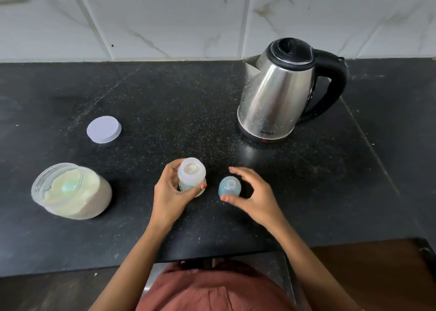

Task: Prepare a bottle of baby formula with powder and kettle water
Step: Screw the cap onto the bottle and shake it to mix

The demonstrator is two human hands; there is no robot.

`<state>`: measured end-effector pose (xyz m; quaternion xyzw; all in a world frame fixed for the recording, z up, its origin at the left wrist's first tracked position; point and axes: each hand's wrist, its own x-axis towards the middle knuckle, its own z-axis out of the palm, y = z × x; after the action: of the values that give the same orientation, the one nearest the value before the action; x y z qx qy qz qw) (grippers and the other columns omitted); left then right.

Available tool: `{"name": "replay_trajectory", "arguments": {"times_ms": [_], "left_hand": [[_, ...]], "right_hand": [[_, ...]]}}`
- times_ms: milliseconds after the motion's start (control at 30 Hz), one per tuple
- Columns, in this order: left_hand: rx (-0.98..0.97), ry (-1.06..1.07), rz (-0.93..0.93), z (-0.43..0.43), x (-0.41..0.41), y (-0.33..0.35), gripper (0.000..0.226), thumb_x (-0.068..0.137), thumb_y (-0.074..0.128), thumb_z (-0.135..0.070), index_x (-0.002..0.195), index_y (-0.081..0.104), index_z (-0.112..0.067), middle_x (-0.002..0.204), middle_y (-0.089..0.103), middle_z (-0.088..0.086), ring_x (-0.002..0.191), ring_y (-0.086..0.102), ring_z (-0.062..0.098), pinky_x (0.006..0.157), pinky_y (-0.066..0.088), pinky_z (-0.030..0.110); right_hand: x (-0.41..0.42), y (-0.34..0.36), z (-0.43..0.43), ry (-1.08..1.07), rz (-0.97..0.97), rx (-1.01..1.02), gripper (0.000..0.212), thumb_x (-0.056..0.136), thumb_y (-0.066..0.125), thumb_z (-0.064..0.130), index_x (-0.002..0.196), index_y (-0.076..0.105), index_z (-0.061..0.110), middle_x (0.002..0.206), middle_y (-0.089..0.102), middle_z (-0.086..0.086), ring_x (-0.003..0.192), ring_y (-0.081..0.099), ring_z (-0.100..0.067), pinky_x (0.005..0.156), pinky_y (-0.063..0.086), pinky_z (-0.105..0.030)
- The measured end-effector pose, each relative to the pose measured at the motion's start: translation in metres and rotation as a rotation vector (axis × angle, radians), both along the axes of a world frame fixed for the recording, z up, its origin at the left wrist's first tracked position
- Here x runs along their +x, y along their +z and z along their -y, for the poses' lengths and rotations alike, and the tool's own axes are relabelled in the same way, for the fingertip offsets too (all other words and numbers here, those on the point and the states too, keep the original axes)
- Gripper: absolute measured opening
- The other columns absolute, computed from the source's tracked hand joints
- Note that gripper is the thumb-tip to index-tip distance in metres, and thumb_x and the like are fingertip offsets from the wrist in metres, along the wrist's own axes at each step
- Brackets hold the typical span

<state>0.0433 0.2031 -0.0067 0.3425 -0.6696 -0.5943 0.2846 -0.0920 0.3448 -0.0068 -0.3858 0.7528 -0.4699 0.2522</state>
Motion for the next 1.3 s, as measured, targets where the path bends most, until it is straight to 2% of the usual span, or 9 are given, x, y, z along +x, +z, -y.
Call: {"name": "replay_trajectory", "arguments": {"times_ms": [67, 167, 300, 400, 500, 567, 767, 1000, 1300], "left_hand": [[0.015, -0.024, -0.004, 0.001, 0.003, -0.001, 0.058, 0.059, 0.083, -0.008, 0.105, 0.054, -0.029, 0.107, 0.063, -0.006, 0.101, 0.061, 0.008, 0.09, 0.049, 0.031], [0.022, -0.055, -0.002, 0.004, 0.006, -0.002, 0.058, 0.061, 0.082, -0.002, 0.104, 0.053, -0.029, 0.107, 0.062, -0.009, 0.1, 0.061, 0.003, 0.089, 0.049, 0.026], [0.029, -0.088, -0.013, 0.008, 0.008, -0.002, 0.059, 0.061, 0.081, 0.0, 0.105, 0.053, -0.028, 0.107, 0.062, -0.009, 0.1, 0.06, 0.001, 0.088, 0.048, 0.021], [0.042, -0.117, -0.02, 0.01, 0.009, -0.003, 0.059, 0.062, 0.08, 0.001, 0.105, 0.052, -0.029, 0.107, 0.061, -0.011, 0.099, 0.059, -0.002, 0.088, 0.047, 0.017], [0.027, -0.138, -0.017, 0.011, 0.011, -0.003, 0.059, 0.063, 0.081, -0.002, 0.105, 0.051, -0.032, 0.107, 0.06, -0.013, 0.101, 0.058, -0.003, 0.087, 0.046, 0.015], [0.008, -0.144, -0.013, 0.011, 0.011, -0.003, 0.059, 0.064, 0.081, -0.005, 0.104, 0.05, -0.034, 0.108, 0.059, -0.016, 0.102, 0.056, -0.004, 0.088, 0.045, 0.014], [-0.017, -0.168, -0.007, 0.013, 0.013, -0.006, 0.059, 0.064, 0.082, -0.014, 0.108, 0.049, -0.038, 0.11, 0.061, -0.015, 0.106, 0.057, 0.002, 0.09, 0.047, 0.023], [-0.047, -0.202, -0.018, 0.016, 0.014, -0.006, 0.06, 0.067, 0.08, -0.012, 0.108, 0.046, -0.04, 0.111, 0.059, -0.013, 0.104, 0.056, -0.002, 0.085, 0.044, 0.011], [-0.075, -0.199, -0.017, 0.016, 0.015, -0.012, 0.062, 0.07, 0.078, -0.009, 0.11, 0.044, -0.042, 0.105, 0.06, -0.02, 0.101, 0.056, -0.008, 0.084, 0.042, 0.008]], "right_hand": [[0.009, -0.005, 0.003, 0.063, -0.067, 0.092, 0.073, 0.064, 0.081, 0.026, 0.126, 0.043, 0.034, 0.13, 0.044, 0.01, 0.122, 0.036, 0.001, 0.101, 0.022, -0.002], [0.018, -0.011, 0.007, 0.062, -0.171, 0.161, 0.076, 0.069, 0.077, 0.017, 0.133, 0.039, 0.029, 0.134, 0.039, 0.008, 0.123, 0.031, -0.001, 0.096, 0.016, 0.004], [0.023, -0.015, 0.01, 0.003, -0.262, 0.158, 0.066, 0.074, 0.07, 0.004, 0.132, 0.044, 0.022, 0.132, 0.045, 0.002, 0.121, 0.042, -0.01, 0.102, 0.029, -0.012], [0.024, -0.011, 0.012, -0.055, -0.273, 0.117, 0.062, 0.071, 0.072, 0.001, 0.126, 0.05, 0.021, 0.125, 0.051, 0.001, 0.114, 0.047, -0.006, 0.102, 0.04, -0.025], [0.023, 0.003, 0.016, -0.174, -0.214, -0.017, 0.063, 0.066, 0.077, 0.003, 0.12, 0.052, 0.025, 0.117, 0.054, 0.011, 0.109, 0.049, 0.002, 0.097, 0.042, -0.021], [0.023, 0.017, 0.02, -0.214, -0.182, -0.095, 0.063, 0.066, 0.078, 0.006, 0.117, 0.052, 0.029, 0.116, 0.052, 0.019, 0.111, 0.051, 0.001, 0.095, 0.046, -0.025], [0.032, 0.06, 0.044, -0.088, -0.197, -0.133, 0.064, 0.067, 0.078, 0.009, 0.12, 0.049, 0.031, 0.116, 0.052, 0.021, 0.11, 0.051, 0.005, 0.094, 0.049, -0.032], [0.043, 0.071, 0.066, -0.025, -0.188, -0.002, 0.067, 0.065, 0.079, 0.009, 0.126, 0.05, 0.016, 0.12, 0.056, 0.007, 0.112, 0.053, -0.005, 0.097, 0.047, -0.03], [0.051, 0.074, 0.076, 0.054, -0.228, 0.18, 0.068, 0.069, 0.077, 0.016, 0.129, 0.044, 0.024, 0.126, 0.055, 0.005, 0.117, 0.05, -0.01, 0.096, 0.043, -0.022]]}}
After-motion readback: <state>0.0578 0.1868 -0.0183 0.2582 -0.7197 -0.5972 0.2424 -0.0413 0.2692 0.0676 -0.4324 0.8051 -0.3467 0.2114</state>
